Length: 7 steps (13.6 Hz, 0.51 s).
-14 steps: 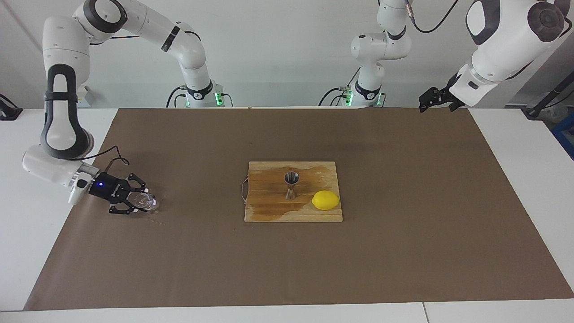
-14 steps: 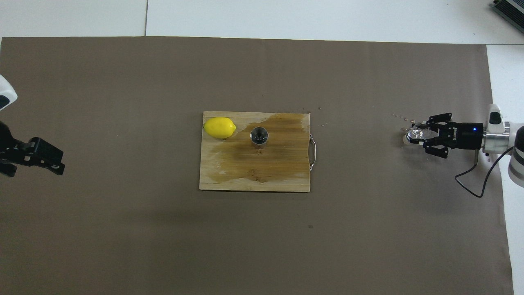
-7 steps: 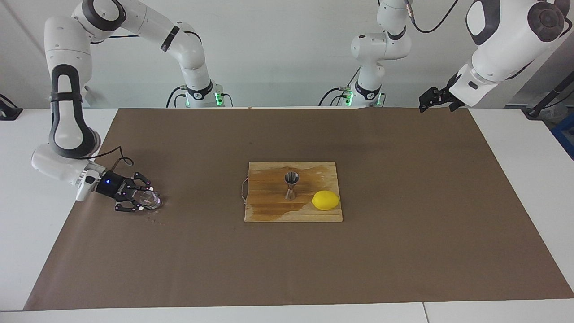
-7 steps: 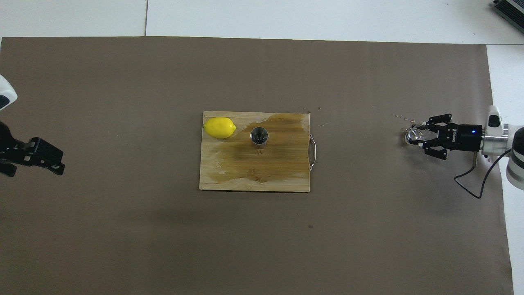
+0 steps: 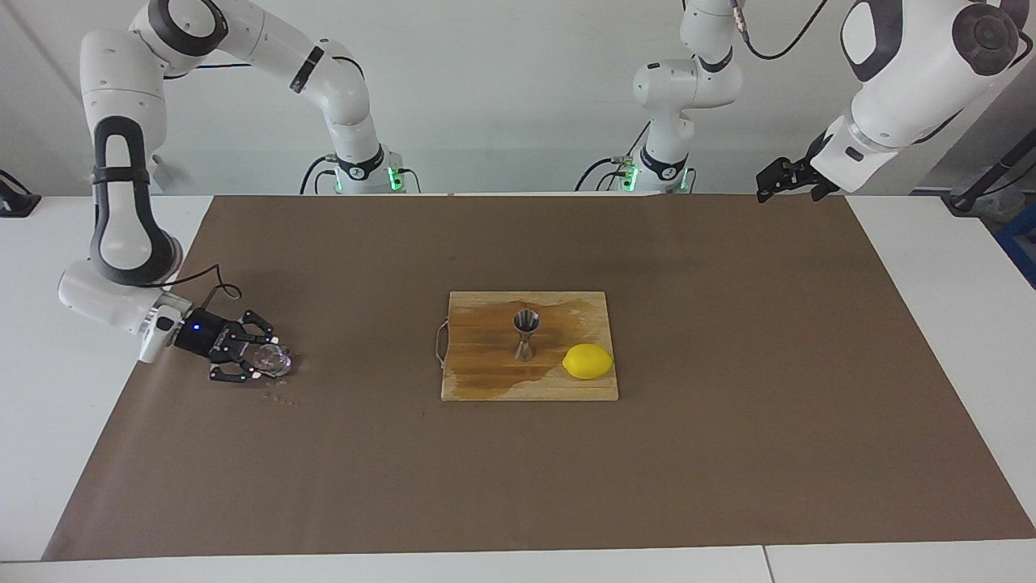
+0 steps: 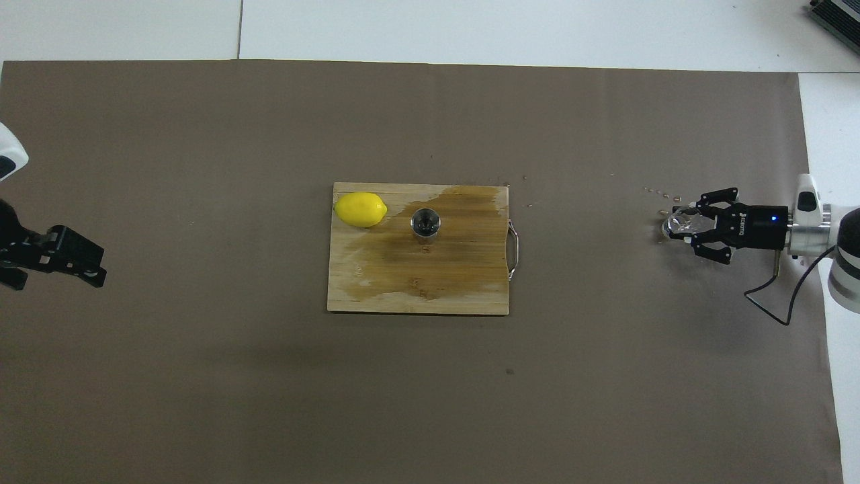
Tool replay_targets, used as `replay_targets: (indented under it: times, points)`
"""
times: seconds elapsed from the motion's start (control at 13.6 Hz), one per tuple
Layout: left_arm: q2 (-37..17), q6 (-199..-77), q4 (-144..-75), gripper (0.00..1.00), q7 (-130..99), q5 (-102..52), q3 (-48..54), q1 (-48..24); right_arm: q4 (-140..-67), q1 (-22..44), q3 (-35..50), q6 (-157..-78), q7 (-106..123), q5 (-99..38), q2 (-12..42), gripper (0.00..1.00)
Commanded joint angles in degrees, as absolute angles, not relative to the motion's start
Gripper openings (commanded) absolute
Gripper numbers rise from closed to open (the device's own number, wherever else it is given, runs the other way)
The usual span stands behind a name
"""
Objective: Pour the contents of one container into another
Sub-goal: 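Lower the clear glass onto the mat with the right gripper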
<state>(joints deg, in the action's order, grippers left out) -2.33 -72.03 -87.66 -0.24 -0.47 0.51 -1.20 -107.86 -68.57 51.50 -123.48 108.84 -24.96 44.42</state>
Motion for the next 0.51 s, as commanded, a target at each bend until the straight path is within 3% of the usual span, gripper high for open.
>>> replay_targets:
  times: [0.0, 0.07, 0.44]
  points:
    - [-0.8, -71.9, -89.4, 1.00, -0.9, -0.1, 1.0, -0.8, -109.5, -70.0, 52.6, -122.4, 109.7, -22.8, 44.6, 0.59]
    - [-0.8, -71.9, -89.4, 1.00, -0.9, -0.1, 1.0, -0.8, -109.4, -70.0, 52.7, -121.3, 109.7, -22.9, 44.4, 1.00]
    - [-0.8, -71.9, -89.4, 1.00, -0.9, -0.1, 1.0, -0.8, -108.8, -69.8, 53.7, -114.6, 108.7, -27.3, 37.5, 1.00]
